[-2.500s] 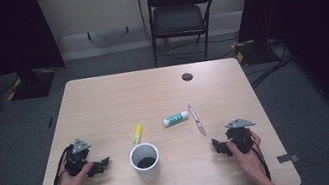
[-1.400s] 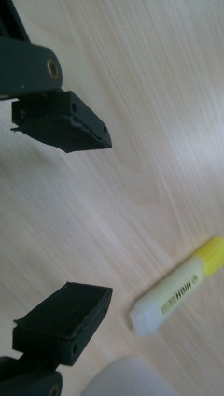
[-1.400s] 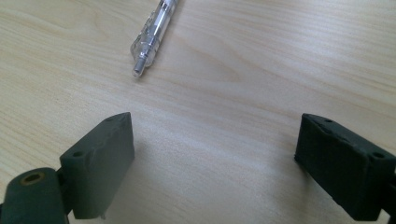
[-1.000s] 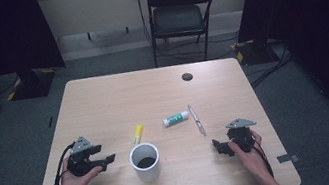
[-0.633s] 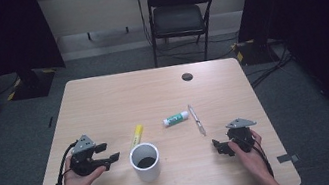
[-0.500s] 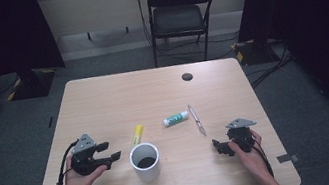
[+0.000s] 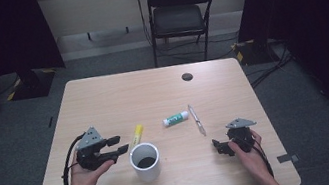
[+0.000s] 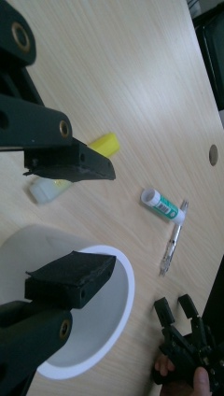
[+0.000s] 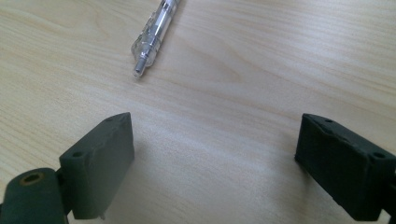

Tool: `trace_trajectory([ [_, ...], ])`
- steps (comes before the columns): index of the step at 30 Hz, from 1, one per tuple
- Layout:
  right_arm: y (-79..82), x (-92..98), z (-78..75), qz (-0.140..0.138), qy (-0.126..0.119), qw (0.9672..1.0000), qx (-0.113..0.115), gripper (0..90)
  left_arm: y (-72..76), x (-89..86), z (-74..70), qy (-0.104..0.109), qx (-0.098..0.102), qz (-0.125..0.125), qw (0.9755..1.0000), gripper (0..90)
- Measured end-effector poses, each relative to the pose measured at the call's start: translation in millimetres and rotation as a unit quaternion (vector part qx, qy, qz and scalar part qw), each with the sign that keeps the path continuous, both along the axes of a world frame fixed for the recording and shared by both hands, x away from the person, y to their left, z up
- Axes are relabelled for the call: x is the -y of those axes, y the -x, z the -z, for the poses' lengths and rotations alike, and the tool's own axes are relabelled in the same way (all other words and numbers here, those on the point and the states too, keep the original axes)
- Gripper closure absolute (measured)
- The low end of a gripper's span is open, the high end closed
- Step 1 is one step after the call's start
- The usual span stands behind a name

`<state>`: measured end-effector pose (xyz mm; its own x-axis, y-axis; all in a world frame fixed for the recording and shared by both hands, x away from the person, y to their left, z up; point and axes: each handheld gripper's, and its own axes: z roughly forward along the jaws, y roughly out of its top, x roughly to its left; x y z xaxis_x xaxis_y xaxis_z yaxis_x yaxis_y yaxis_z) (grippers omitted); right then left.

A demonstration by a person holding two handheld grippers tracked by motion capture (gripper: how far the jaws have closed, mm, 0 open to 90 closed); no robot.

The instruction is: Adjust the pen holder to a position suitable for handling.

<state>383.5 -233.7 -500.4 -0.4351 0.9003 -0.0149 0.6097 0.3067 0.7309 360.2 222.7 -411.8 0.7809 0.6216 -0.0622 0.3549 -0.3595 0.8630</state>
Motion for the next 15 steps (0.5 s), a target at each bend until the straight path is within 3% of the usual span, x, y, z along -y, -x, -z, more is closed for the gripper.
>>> trace_trajectory([
  [2,0.0,0.0,0.0,0.000,0.000,1.0000,0.000,10.5,-0.3,4.8,0.6,-0.008,-0.002,0.010,0.9999,54.0],
  [5,0.0,0.0,0.0,0.000,0.000,1.0000,0.000,10.5,-0.4,8.2,2.4,-0.001,-0.008,0.018,0.9998,54.8],
  [8,0.0,0.0,0.0,0.000,0.000,1.0000,0.000,10.5,-2.3,11.9,4.0,0.021,-0.027,0.029,0.9990,59.8],
  [10,0.0,0.0,0.0,0.000,0.000,1.0000,0.000,10.5,-3.3,18.0,6.3,0.008,-0.028,0.039,0.9988,60.6],
  [15,-0.1,0.0,-0.1,0.000,0.000,1.0000,-0.001,10.5,-11.0,26.1,11.5,0.018,-0.046,0.047,0.9977,66.3],
])
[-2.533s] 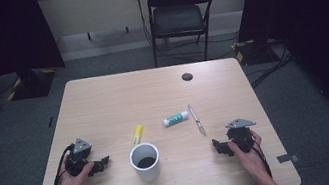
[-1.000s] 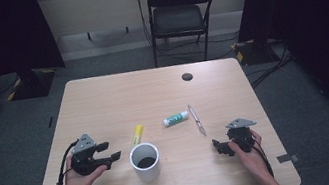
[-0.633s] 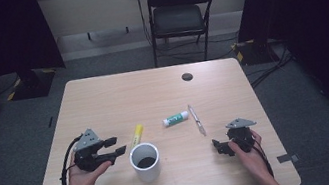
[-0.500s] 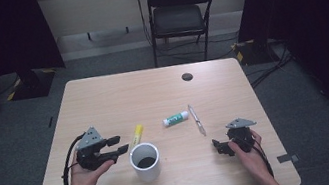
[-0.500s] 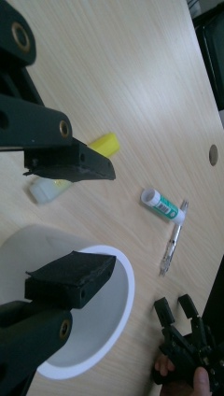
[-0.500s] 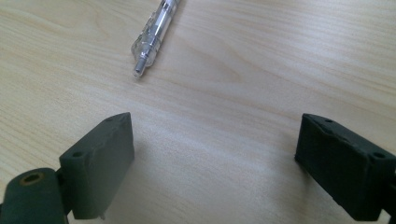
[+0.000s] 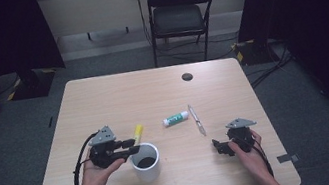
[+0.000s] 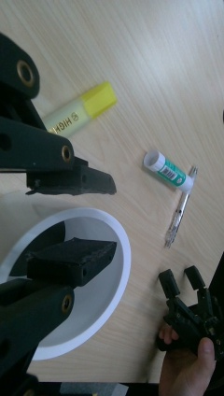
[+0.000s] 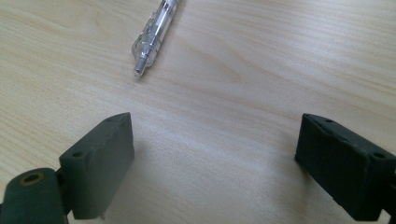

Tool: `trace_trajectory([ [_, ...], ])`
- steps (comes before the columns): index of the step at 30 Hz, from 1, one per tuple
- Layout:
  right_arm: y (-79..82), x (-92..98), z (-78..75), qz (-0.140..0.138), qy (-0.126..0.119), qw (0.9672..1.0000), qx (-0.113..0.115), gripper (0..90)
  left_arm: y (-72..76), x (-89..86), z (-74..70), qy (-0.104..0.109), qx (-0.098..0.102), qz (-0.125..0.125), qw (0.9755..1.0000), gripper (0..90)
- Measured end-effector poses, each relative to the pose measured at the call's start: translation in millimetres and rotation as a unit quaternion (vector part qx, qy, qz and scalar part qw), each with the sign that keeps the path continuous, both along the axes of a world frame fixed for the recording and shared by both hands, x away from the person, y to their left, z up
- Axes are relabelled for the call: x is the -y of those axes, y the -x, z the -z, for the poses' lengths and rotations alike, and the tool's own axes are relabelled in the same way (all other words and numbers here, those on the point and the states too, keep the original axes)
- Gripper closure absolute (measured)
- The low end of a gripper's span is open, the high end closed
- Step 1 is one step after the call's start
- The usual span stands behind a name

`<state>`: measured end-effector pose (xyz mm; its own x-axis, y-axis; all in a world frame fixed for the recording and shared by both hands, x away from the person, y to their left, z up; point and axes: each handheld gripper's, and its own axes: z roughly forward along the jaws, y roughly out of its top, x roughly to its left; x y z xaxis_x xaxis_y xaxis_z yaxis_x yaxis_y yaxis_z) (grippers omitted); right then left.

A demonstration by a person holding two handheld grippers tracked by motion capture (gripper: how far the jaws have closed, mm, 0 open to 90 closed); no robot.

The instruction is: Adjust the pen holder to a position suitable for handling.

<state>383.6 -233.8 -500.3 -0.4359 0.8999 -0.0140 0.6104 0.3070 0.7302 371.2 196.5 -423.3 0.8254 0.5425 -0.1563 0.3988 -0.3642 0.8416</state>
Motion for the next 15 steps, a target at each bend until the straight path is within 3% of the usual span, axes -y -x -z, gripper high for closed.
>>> trace_trajectory([
  [8,0.0,0.0,0.0,0.000,0.000,1.0000,0.000,10.5,-6.7,9.9,6.5,-0.033,-0.009,0.009,0.9994,75.6],
  [15,0.0,0.0,0.0,0.000,0.000,1.0000,0.000,10.5,-8.4,9.7,8.2,-0.026,-0.014,0.014,0.9995,78.3],
])
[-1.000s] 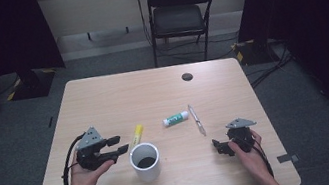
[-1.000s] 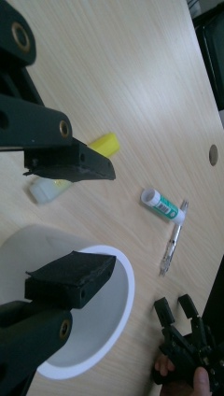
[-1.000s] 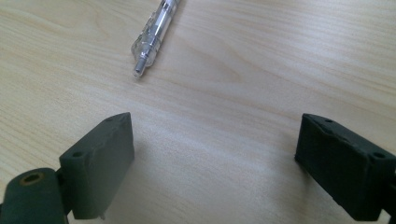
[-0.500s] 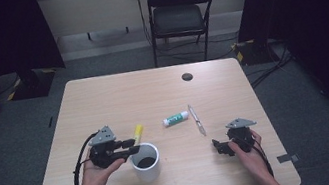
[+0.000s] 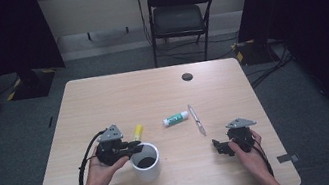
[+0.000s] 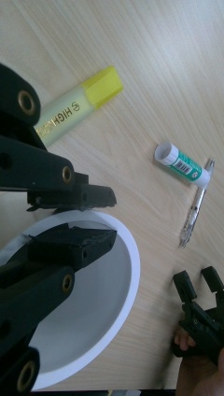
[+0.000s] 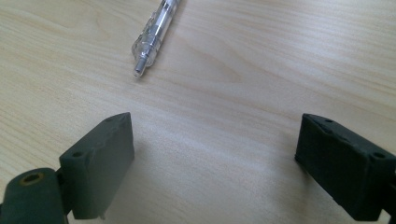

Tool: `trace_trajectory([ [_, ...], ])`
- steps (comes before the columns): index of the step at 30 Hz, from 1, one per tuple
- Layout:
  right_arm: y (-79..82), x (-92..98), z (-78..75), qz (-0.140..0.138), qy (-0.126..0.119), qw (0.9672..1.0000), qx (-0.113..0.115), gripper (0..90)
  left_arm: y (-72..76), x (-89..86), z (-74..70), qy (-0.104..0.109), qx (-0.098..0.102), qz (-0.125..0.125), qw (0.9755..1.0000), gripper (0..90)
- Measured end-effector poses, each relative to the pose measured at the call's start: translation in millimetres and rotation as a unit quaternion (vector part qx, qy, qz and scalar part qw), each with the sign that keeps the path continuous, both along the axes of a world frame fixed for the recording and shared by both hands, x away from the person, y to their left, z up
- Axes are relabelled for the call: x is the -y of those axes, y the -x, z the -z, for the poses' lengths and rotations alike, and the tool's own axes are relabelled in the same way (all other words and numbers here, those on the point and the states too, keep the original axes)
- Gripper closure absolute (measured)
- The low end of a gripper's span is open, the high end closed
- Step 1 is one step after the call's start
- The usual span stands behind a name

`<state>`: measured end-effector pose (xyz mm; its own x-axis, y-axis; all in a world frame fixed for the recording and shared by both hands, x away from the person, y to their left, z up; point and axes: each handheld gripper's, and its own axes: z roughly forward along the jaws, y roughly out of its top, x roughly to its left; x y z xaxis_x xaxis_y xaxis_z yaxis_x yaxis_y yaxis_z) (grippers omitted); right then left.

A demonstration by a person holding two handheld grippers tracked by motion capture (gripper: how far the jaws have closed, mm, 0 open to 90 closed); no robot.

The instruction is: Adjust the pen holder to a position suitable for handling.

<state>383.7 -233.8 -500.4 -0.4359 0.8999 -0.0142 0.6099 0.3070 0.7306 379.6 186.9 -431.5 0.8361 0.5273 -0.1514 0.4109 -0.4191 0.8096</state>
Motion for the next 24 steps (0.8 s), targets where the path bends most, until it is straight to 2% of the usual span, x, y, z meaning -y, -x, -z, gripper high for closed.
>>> trace_trajectory([
  [7,0.0,0.0,0.0,0.000,0.000,1.0000,0.000,10.5,-1.4,5.6,0.3,-0.007,0.010,-0.003,0.9999,79.8],
  [9,0.0,0.0,0.0,0.000,0.000,1.0000,0.000,10.5,-3.1,6.5,1.1,0.001,0.007,-0.002,1.0000,79.7],
  [24,-0.2,0.1,0.0,-0.001,0.000,1.0000,0.000,10.4,-14.1,23.1,4.0,0.010,0.007,-0.009,0.9999,78.8],
])
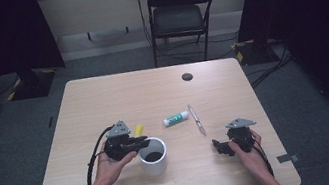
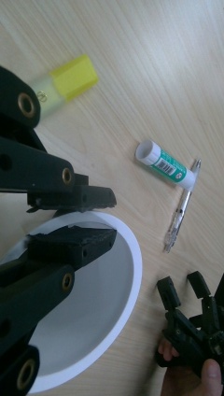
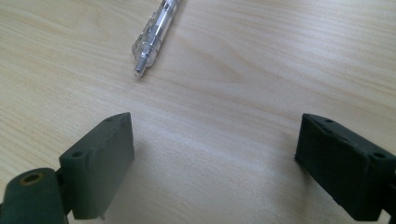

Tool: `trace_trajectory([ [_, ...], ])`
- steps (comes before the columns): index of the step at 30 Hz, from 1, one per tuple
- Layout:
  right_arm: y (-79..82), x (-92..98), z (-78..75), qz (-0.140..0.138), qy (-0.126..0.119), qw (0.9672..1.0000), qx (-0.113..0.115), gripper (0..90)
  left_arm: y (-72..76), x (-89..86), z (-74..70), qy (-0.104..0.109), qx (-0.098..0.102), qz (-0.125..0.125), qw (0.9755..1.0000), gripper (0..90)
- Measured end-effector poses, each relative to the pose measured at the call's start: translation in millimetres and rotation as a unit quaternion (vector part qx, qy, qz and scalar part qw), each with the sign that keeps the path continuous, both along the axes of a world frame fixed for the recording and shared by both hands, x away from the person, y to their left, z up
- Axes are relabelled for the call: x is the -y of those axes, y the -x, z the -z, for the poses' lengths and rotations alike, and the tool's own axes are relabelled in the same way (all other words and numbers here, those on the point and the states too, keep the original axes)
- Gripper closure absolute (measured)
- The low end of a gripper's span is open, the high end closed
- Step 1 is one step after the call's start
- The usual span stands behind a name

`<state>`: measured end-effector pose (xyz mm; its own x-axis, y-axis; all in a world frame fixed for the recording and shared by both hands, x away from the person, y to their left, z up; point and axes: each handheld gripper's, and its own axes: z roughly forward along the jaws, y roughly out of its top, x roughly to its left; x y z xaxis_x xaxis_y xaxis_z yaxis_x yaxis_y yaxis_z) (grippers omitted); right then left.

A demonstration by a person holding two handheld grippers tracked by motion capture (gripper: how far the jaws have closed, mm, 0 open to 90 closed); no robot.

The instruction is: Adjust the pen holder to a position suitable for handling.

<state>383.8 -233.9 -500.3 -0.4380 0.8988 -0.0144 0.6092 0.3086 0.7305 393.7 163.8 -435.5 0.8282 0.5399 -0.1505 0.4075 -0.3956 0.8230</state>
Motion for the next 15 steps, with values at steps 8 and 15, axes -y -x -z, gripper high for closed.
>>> trace_trajectory([
  [8,0.0,0.0,0.0,0.000,0.000,1.0000,0.000,10.4,-3.3,12.5,-1.1,-0.018,0.001,0.005,0.9998,78.3],
  [15,0.0,0.0,0.0,0.000,0.000,1.0000,0.000,10.4,-5.7,22.2,-0.5,-0.014,0.001,0.010,0.9998,78.2],
])
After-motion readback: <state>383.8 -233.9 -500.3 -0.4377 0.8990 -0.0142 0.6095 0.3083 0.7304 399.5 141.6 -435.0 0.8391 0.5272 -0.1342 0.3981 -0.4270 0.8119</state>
